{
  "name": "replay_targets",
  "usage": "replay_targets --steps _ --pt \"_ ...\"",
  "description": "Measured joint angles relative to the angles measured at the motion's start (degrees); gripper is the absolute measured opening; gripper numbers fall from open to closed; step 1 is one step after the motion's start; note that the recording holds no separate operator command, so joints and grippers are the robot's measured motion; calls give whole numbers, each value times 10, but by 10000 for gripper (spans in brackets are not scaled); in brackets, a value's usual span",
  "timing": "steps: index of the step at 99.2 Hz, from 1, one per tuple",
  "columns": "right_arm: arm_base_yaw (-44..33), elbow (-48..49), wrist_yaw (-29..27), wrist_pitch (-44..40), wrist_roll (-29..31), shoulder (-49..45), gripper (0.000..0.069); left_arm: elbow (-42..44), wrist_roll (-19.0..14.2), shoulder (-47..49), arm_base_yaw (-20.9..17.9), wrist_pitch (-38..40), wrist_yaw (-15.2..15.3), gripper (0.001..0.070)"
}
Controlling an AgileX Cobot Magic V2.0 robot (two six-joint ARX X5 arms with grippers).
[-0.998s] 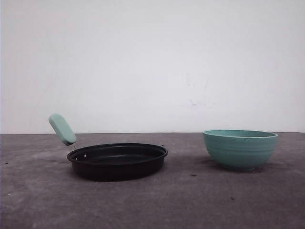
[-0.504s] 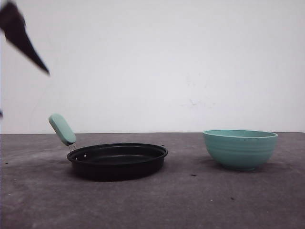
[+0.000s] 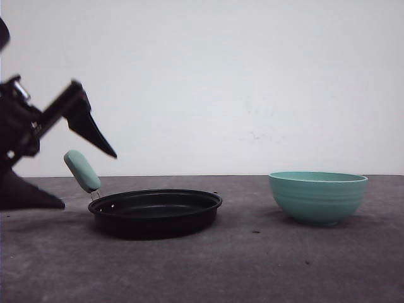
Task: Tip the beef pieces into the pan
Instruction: 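Grasp the pale green handle of the black pan with the left gripper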
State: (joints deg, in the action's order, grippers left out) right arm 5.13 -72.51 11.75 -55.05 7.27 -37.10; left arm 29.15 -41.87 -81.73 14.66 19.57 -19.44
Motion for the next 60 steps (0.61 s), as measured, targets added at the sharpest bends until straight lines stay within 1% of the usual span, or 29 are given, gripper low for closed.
replay_targets --steps 7,19,33,37,39,42,44,49,51,55,60 --pt "0 0 0 -4 0 0 683 5 -17 -30 0 27 1 596" --pt "0 0 0 -6 0 0 683 31 -38 -71 0 60 -4 493" --pt "0 0 0 -9 0 0 683 78 -43 -115 0 64 -23 462" --pt "0 0 0 -10 0 0 683 89 -43 -125 1 64 -32 438" --pt "0 0 0 -10 0 0 683 93 -43 -129 1 64 -37 415" --pt "0 0 0 -12 0 0 683 99 -42 -134 1 63 -43 361" --pt "0 0 0 -12 0 0 683 101 -41 -137 1 63 -45 314" --pt "0 0 0 -13 0 0 683 104 -42 -140 1 63 -53 171" --pt "0 0 0 -13 0 0 683 104 -42 -140 1 61 -54 128" --pt "0 0 0 -13 0 0 683 104 -37 -140 2 57 -52 80" --pt "0 0 -7 -13 0 0 683 104 -37 -140 2 56 -57 59"
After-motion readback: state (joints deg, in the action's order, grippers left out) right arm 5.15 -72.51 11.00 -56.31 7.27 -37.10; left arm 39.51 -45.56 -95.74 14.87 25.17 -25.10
